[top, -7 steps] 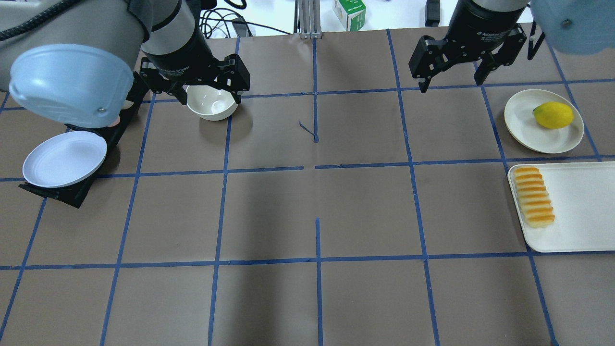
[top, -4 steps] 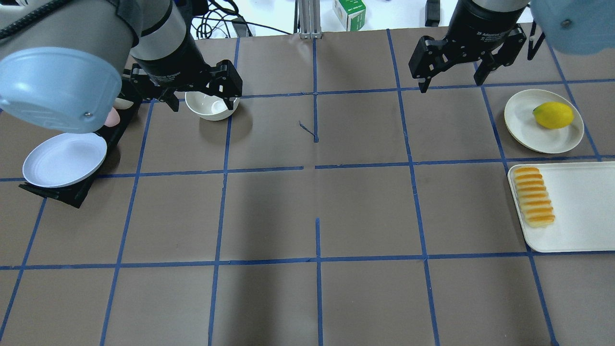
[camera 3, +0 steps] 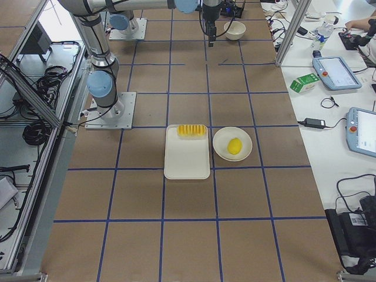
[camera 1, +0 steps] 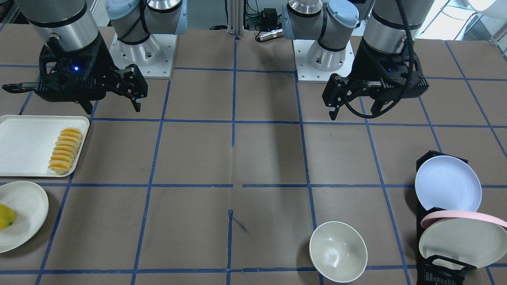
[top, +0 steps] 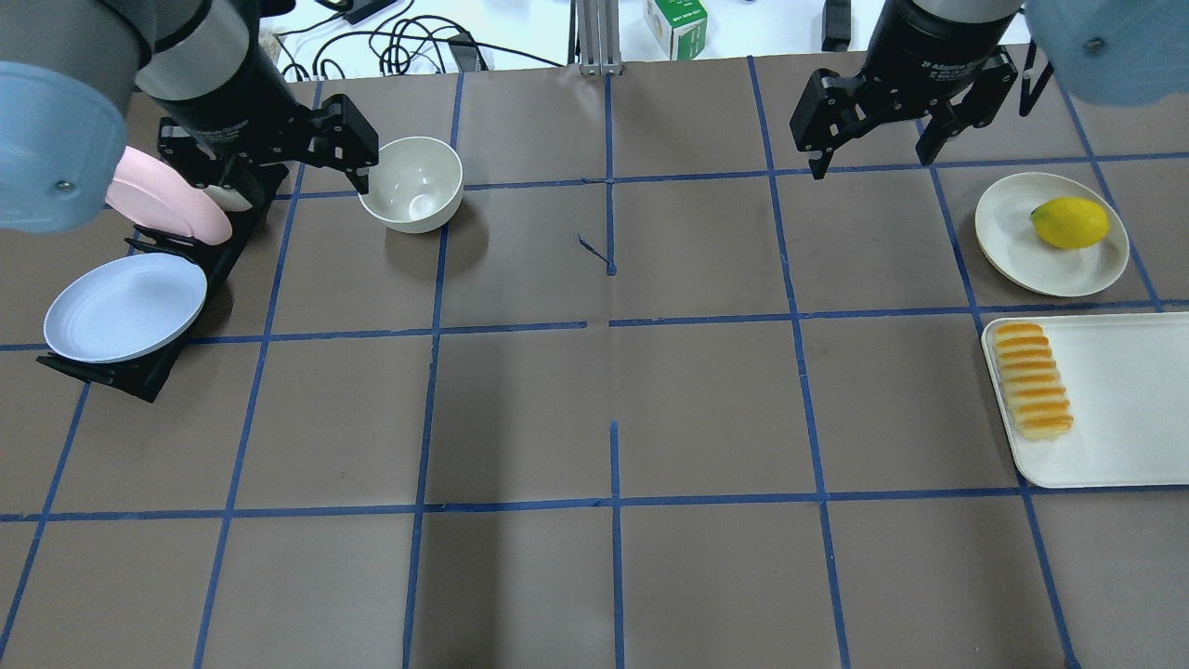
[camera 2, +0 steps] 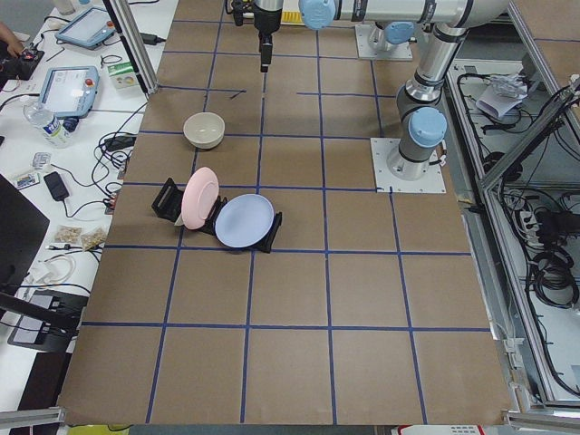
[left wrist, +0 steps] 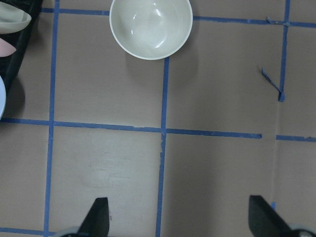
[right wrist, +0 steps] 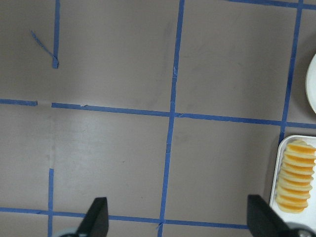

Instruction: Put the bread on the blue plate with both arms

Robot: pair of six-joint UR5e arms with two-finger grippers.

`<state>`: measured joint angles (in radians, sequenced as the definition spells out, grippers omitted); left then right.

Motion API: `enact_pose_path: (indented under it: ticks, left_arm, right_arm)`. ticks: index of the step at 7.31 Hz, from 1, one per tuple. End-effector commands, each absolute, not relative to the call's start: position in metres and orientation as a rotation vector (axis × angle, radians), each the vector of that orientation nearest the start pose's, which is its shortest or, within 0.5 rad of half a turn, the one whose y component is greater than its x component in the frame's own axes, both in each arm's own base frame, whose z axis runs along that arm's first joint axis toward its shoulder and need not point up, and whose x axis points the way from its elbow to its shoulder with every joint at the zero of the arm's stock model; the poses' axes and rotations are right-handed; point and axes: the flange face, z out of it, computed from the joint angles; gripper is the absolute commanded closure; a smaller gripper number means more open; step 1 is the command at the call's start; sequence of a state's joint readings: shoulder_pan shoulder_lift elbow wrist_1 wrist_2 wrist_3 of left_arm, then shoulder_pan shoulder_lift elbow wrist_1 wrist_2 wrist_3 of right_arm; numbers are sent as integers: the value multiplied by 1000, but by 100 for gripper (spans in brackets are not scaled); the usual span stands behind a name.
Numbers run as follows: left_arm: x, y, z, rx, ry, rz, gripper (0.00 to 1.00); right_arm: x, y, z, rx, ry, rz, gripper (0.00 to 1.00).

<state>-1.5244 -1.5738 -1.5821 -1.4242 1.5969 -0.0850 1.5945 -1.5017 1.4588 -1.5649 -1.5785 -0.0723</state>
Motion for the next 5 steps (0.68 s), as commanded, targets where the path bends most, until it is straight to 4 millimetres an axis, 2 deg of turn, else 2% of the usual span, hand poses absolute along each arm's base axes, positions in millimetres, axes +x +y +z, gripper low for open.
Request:
enact_pose_path:
  ticks: [1,2,3,4,5]
  left_arm:
    - [-27,-521,492,-430,3067,-192,0]
    - [28,-527,480,-556,3046,-153,0]
    - [87,-526,470,-707,3019,-117,0]
    - [137,-524,448,-797,3006,-55,0]
    - [179,-523,421,-786,3019,1,0]
  right_arm:
    - [143,-522,511,-150,3148,-72,0]
    - [137,-525,519,-140,3148,-101,0]
    - [136,-523,509,-130,3146,-56,0]
    - [135,-526,500,-128,3146,-31,0]
    - [128,-540,451,-114,3143,89,0]
